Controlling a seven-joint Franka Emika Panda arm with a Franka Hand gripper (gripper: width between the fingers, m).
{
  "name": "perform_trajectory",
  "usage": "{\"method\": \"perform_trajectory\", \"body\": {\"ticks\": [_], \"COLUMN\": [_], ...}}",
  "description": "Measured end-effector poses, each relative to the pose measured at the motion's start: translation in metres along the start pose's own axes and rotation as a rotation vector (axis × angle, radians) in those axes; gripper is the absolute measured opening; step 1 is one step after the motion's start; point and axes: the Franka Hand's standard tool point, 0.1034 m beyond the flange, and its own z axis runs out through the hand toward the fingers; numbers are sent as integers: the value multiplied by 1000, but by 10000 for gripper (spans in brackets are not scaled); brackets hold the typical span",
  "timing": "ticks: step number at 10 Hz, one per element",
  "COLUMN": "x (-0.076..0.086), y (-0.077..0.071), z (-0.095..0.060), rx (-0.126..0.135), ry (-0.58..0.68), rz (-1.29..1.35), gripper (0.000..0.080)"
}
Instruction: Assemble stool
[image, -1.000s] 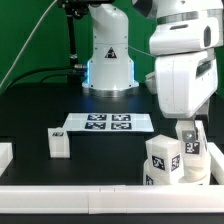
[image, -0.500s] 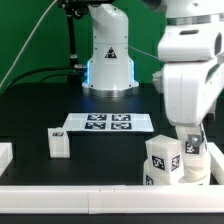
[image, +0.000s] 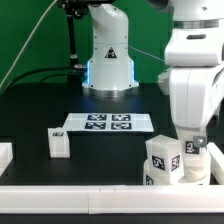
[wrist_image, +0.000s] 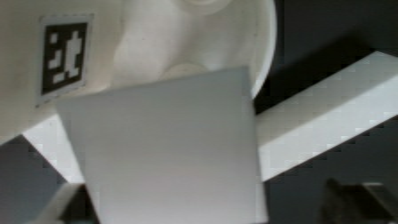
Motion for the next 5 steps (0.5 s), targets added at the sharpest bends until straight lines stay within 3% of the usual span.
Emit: {"method": "perform_trajectory", "body": {"ticks": [1, 2, 5], "x": [0, 0, 0], "y": [0, 0, 0], "z": [0, 1, 1], "rx": [0, 1, 2], "ry": [0, 0, -1], "rz": [0, 0, 1], "gripper": [447, 335, 335]}}
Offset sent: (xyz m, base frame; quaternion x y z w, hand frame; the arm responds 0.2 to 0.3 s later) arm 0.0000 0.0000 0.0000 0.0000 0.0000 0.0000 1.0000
